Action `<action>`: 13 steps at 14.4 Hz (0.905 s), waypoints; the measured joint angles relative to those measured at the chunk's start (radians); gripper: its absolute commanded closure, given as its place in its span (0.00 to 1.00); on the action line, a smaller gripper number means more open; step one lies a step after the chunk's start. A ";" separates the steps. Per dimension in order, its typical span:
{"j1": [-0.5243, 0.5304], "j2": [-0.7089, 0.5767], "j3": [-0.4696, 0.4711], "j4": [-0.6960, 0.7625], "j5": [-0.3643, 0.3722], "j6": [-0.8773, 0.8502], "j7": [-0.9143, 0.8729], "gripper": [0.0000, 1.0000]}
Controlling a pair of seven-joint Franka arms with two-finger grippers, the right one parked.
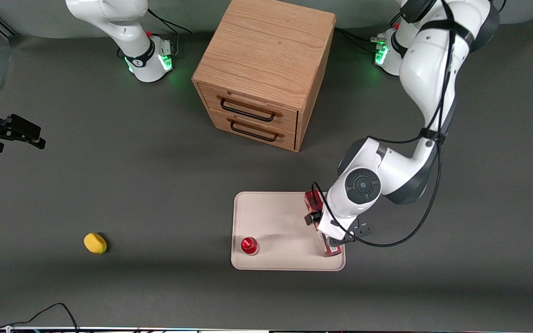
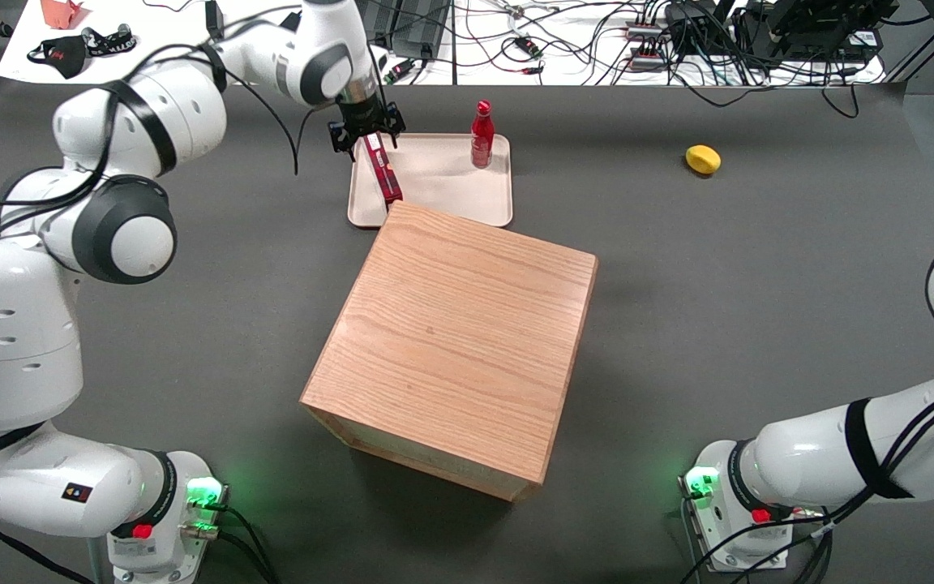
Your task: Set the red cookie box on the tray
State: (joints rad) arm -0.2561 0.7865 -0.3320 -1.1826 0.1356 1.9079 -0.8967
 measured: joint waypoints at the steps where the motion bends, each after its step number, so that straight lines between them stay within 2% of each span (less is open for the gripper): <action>1: 0.000 -0.015 -0.006 0.036 -0.022 -0.084 0.000 0.00; 4: 0.001 -0.076 -0.014 0.142 -0.063 -0.325 0.002 0.00; 7: 0.005 -0.174 -0.013 0.164 -0.068 -0.444 0.065 0.00; 11: 0.072 -0.318 0.023 0.109 -0.073 -0.565 0.328 0.00; 13: 0.092 -0.438 0.125 0.006 -0.113 -0.581 0.496 0.00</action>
State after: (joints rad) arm -0.1645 0.3485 -0.2067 -1.1762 0.0225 1.3264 -0.4004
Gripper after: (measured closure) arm 0.000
